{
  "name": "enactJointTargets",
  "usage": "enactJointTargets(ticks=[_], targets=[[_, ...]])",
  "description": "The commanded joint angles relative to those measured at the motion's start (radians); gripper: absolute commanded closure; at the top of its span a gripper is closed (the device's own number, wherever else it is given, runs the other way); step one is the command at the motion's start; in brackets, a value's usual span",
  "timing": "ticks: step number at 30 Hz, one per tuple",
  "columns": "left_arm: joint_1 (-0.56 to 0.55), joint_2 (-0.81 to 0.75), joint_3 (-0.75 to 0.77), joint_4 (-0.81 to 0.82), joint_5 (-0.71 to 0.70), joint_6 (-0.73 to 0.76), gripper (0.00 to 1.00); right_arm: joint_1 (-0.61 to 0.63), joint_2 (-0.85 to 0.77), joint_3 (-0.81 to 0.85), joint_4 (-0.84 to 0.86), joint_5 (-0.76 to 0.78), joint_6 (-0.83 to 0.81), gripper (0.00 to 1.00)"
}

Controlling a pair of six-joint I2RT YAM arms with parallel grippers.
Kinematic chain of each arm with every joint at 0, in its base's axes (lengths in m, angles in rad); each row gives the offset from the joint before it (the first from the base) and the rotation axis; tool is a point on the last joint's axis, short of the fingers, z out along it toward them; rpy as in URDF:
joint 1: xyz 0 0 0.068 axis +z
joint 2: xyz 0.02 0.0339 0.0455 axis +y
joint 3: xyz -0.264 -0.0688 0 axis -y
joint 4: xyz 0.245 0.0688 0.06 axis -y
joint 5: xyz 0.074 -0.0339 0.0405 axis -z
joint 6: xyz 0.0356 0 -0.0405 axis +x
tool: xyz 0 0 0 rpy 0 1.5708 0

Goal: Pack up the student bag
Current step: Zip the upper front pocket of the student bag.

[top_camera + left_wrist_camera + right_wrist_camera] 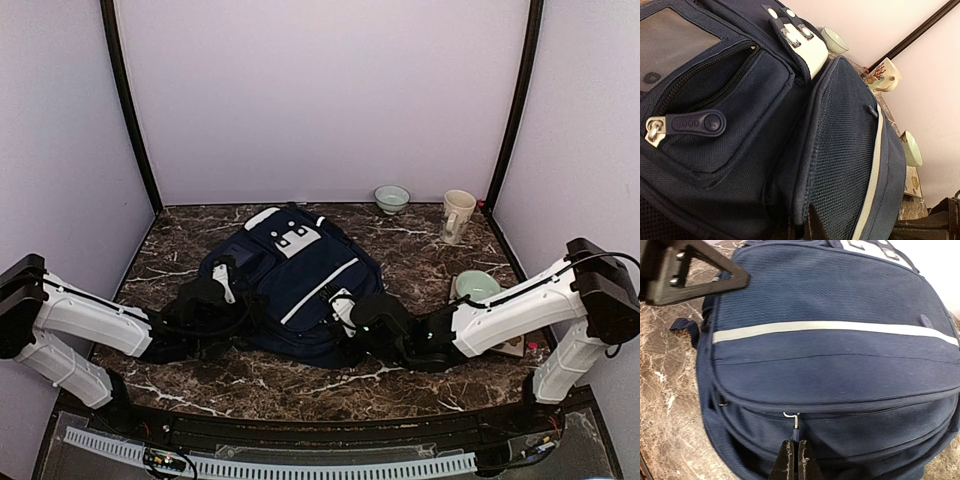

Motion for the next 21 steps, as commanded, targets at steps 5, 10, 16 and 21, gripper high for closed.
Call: enactJointTargets(ticks=[5,10,16,21], targets=[[0.003,-0.111,-0.047,-0.084,-0.022,0.050,1.00,-0.080,-0.024,-0.050,-0.057,0.054,0.025,1.00],[0.003,-0.152,-0.050,-0.121,-0.009,0.077,1.00,-0.106,-0.024,-0.060,-0.065,0.056,0.032,1.00],[0.003,-0.216,-0.053,-0.197,-0.011,0.115,1.00,-0.116,-0.051,-0.066,-0.067,0.045,0.033,1.00],[0.003,-0.249,-0.038,-0.284,-0.024,0.157,1.00,-0.113,-0.056,-0.061,-0.035,-0.073,0.024,1.00]])
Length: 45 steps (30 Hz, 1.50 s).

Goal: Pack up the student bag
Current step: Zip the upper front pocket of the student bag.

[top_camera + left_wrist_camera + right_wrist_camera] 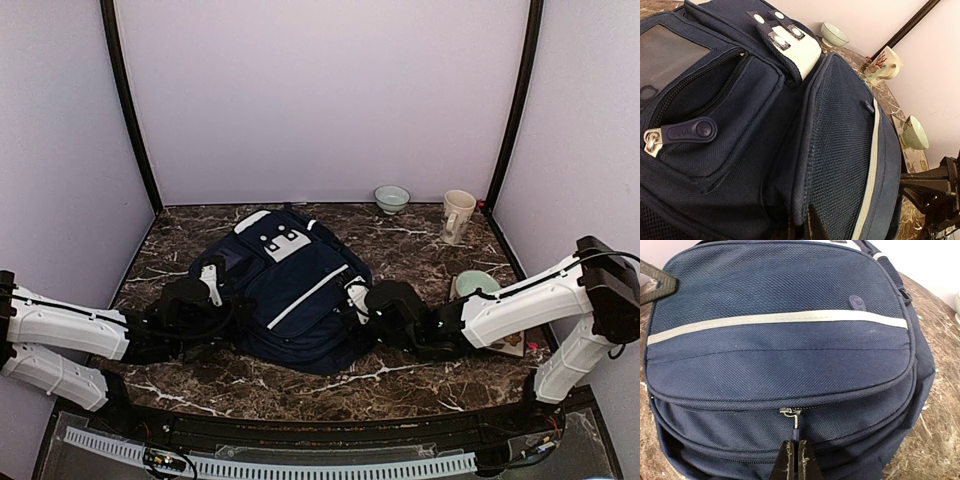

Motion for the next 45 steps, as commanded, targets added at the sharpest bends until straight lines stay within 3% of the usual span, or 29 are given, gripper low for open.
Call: enactJointTargets(ticks=[1,10,12,16,24,29,45], targets=[[0.003,-0.060,0.000,-0.113,-0.040,0.080,1.00,-0.016,-0.005,-0.014,-0.034,-0.061,0.003,1.00],[0.003,-0.132,0.010,-0.237,-0.068,0.116,1.00,0.017,0.010,0.017,-0.007,-0.161,-0.008,1.00],[0.003,-0.148,0.011,-0.249,-0.064,0.133,0.95,0.024,0.041,0.026,-0.005,-0.164,-0.009,1.00],[0.003,-0.178,0.025,-0.278,-0.056,0.182,0.84,0.030,0.060,0.034,-0.007,-0.165,-0.008,1.00],[0.001,-0.197,0.083,-0.299,0.036,0.346,0.42,0.032,0.064,0.028,-0.002,-0.154,-0.005,1.00],[-0.029,-0.187,0.102,-0.263,0.073,0.454,0.33,0.032,0.062,0.023,-0.008,-0.136,-0.003,1.00],[-0.138,-0.012,0.118,-0.100,0.149,0.705,0.32,0.030,0.052,-0.005,-0.004,-0.091,-0.005,1.00]])
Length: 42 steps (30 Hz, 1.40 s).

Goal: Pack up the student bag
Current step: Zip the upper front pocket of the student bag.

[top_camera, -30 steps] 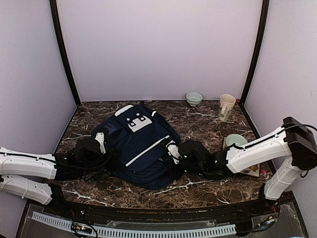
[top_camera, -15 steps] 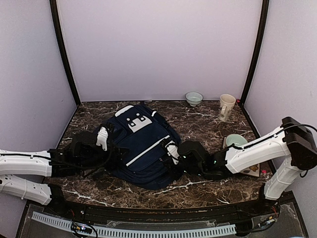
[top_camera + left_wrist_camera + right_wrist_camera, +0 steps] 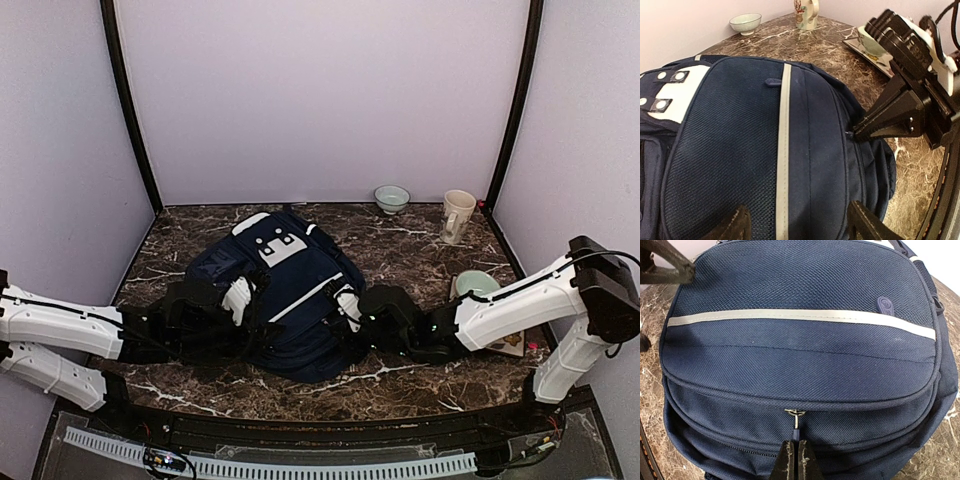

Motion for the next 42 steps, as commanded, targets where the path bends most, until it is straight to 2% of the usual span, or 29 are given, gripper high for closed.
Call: enactJointTargets(ticks=[1,11,18,28,31,35,42], targets=[[-0.012,0.046,0.016,0.090,0.058,0.085,0.32,0.002,0.015,-0.028,-0.018,0.031,-0.001,1.00],[-0.013,0.160,0.064,0.135,0.197,0.158,0.32,0.002,0.003,-0.043,-0.009,0.032,0.003,1.00],[-0.025,0.218,0.104,0.140,0.192,0.204,0.35,0.001,0.003,-0.040,-0.012,0.043,0.000,1.00],[-0.029,0.333,0.138,0.163,0.084,0.256,0.43,0.001,-0.011,-0.029,-0.025,0.062,-0.010,1.00],[-0.029,0.355,0.123,0.203,0.043,0.276,0.50,0.001,-0.039,-0.020,-0.034,0.064,-0.017,1.00],[-0.029,0.378,0.110,0.240,0.027,0.295,0.71,0.000,-0.049,0.018,-0.082,0.070,-0.028,1.00],[-0.030,0.378,0.100,0.250,0.009,0.302,1.00,-0.004,-0.056,0.047,-0.134,0.086,-0.030,1.00]])
